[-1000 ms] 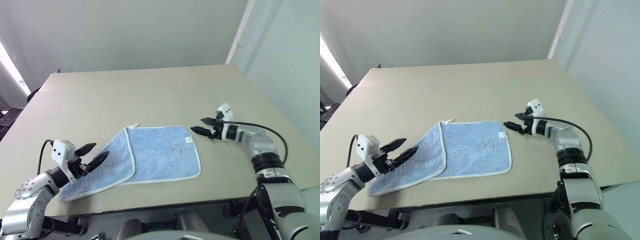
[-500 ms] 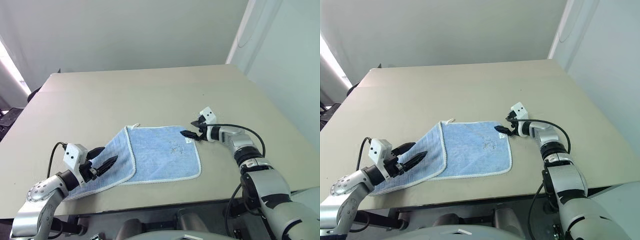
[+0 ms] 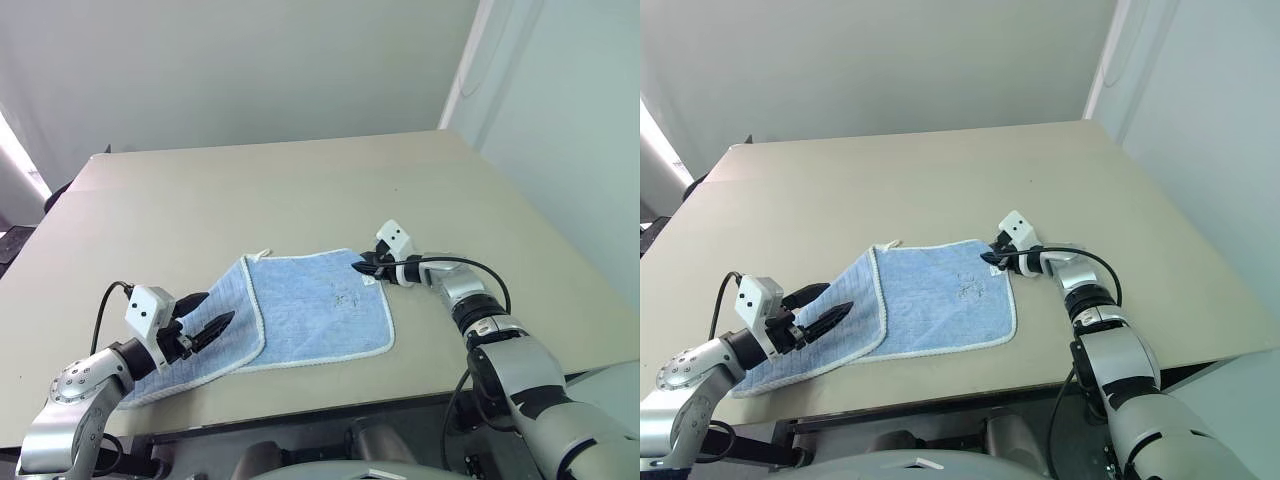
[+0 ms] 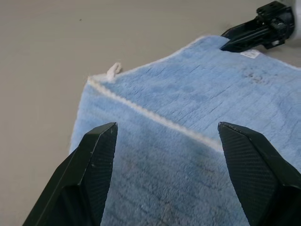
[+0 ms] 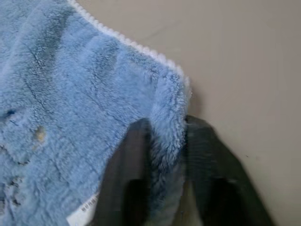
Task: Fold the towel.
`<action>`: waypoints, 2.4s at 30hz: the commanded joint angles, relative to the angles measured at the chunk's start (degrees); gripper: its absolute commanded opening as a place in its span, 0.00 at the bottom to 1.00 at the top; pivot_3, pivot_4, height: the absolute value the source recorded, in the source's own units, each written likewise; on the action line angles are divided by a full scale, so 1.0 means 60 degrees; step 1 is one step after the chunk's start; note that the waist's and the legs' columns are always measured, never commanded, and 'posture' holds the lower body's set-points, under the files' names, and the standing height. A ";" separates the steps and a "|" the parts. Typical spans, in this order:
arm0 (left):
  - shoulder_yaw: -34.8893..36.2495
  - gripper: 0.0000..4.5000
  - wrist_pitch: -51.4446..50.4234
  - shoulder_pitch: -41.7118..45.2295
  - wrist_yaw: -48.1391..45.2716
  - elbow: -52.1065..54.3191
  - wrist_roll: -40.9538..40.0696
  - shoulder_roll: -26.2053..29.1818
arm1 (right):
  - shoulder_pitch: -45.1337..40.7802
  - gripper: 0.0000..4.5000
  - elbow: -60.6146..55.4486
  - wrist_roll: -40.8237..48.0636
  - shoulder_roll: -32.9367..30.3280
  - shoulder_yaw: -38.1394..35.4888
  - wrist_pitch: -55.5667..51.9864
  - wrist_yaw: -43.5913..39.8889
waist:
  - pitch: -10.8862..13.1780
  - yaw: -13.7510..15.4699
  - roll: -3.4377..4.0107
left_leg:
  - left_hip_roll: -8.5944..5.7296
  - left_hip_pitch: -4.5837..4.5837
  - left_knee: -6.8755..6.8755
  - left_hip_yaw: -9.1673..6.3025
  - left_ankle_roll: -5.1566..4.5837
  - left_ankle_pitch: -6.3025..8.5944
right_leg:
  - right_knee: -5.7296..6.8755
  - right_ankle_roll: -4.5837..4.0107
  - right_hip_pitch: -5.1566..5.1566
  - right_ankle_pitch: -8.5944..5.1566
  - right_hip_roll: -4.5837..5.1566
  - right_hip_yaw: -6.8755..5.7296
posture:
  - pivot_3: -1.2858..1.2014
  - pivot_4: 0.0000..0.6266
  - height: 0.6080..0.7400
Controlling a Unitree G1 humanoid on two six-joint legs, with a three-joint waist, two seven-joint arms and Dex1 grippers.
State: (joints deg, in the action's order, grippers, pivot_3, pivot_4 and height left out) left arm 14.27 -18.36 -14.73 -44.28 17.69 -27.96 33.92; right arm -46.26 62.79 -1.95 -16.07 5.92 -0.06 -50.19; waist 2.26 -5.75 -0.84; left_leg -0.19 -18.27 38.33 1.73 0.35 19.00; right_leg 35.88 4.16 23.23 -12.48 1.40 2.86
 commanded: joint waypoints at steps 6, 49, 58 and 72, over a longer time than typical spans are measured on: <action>-0.0801 0.80 -0.0141 0.0045 -0.0276 0.0575 0.0276 0.0246 | -0.0446 0.01 0.0352 0.0013 0.0167 -0.0406 -0.0295 0.1450 | 0.0000 -0.0020 0.0000 | -0.0008 0.0011 0.0004 0.0000 0.0000 0.0000 | -0.0012 0.0006 -0.0017 -0.0005 0.0009 0.0005 | 0.52 0.00 1.00; 0.1445 0.00 -0.1673 0.2490 0.0330 -0.2139 -0.0955 0.0554 | -0.0627 0.00 -0.0024 0.0818 -0.0010 -0.1146 0.0139 0.1456 | 0.0033 0.0035 0.0029 | -0.0003 -0.0023 -0.0009 -0.0023 -0.0002 -0.0001 | -0.0068 0.0011 0.0028 0.0003 0.0021 -0.0007 | 0.52 0.00 1.00; 0.1119 0.00 0.1772 0.7642 0.2369 -0.8789 0.1488 0.0613 | -0.2168 0.00 0.1037 0.1161 0.0092 -0.2344 0.1648 0.3677 | 0.0050 0.0048 0.0020 | -0.0014 -0.0107 -0.0035 -0.0030 0.0000 0.0001 | -0.0098 0.0039 0.0094 0.0046 0.0041 -0.0028 | 0.52 0.00 1.00; 0.1034 0.00 0.6510 1.1390 0.0889 -1.3587 0.2084 0.0772 | -0.2488 0.00 0.1343 0.1463 0.0073 -0.2980 0.5024 0.3698 | 0.0041 0.0006 0.0009 | -0.0021 -0.0379 -0.0088 -0.0034 0.0086 -0.0046 | -0.0116 0.0045 0.0364 0.0079 0.0063 -0.0036 | 0.52 0.00 1.00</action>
State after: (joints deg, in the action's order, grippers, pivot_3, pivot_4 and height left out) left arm 19.33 18.46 54.04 -36.42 -64.78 -14.53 36.75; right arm -61.93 72.55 5.78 -14.99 -10.79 27.17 -26.01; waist 2.51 -5.71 -0.78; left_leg -0.32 -20.52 37.82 1.53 0.64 18.85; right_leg 35.22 4.44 25.39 -12.01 1.78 2.65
